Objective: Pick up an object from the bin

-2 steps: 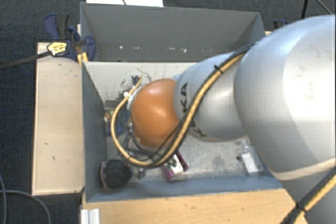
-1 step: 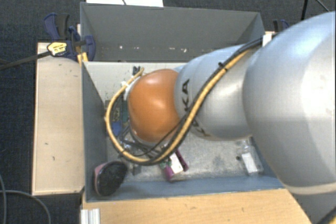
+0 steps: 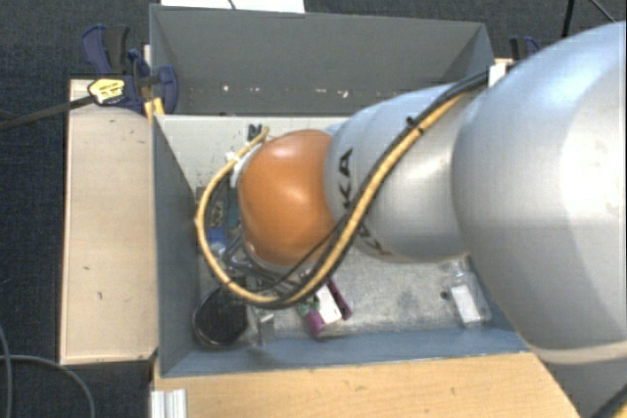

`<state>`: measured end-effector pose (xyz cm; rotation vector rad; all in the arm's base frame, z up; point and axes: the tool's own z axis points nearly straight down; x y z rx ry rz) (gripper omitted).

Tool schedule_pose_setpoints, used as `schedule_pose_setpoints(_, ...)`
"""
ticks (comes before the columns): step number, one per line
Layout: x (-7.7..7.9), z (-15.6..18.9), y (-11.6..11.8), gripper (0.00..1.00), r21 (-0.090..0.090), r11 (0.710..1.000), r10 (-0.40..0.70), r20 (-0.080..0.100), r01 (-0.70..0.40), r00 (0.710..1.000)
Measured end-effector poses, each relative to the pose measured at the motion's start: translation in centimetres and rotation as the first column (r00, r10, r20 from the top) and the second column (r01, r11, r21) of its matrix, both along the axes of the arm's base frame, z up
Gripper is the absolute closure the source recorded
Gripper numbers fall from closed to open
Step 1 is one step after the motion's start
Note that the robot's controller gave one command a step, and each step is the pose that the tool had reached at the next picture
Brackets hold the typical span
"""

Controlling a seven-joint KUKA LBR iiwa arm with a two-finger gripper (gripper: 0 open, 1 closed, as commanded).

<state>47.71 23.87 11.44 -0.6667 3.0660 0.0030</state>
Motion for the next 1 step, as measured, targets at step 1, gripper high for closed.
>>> schedule_pose_setpoints(1,0.01,0.04,-0.05,1.00,-0.001,1.000,-0.004,-0.001,0.004,1.000)
